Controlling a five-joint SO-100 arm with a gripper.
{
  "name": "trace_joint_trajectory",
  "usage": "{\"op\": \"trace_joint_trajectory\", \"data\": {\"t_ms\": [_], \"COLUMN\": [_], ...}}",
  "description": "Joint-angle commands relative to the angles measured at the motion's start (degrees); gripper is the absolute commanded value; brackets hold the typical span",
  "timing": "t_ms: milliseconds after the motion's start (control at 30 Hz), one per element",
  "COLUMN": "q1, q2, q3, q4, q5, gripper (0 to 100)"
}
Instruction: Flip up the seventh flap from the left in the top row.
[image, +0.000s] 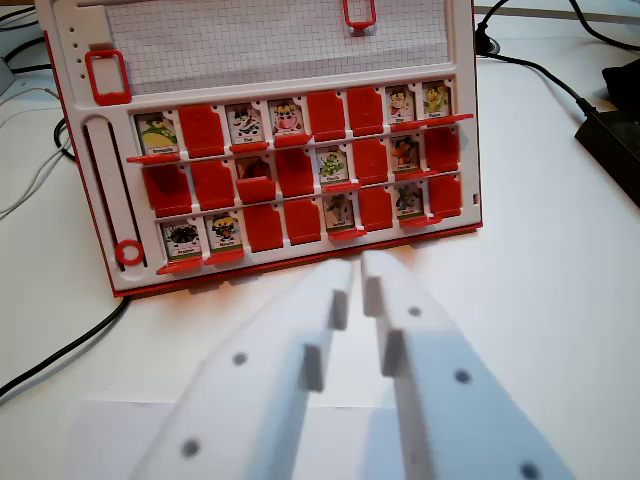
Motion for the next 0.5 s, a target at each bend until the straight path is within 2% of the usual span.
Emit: {"op": "trace_joint_trajectory", "data": {"t_ms": [0, 467], "q1": [0.0, 0.0], "q2": [-0.5, -0.5], "q3": [-4.7, -4.8], "q4": [0.2, 0.5], "q5": [0.00, -0.44], "gripper": [1, 1]}}
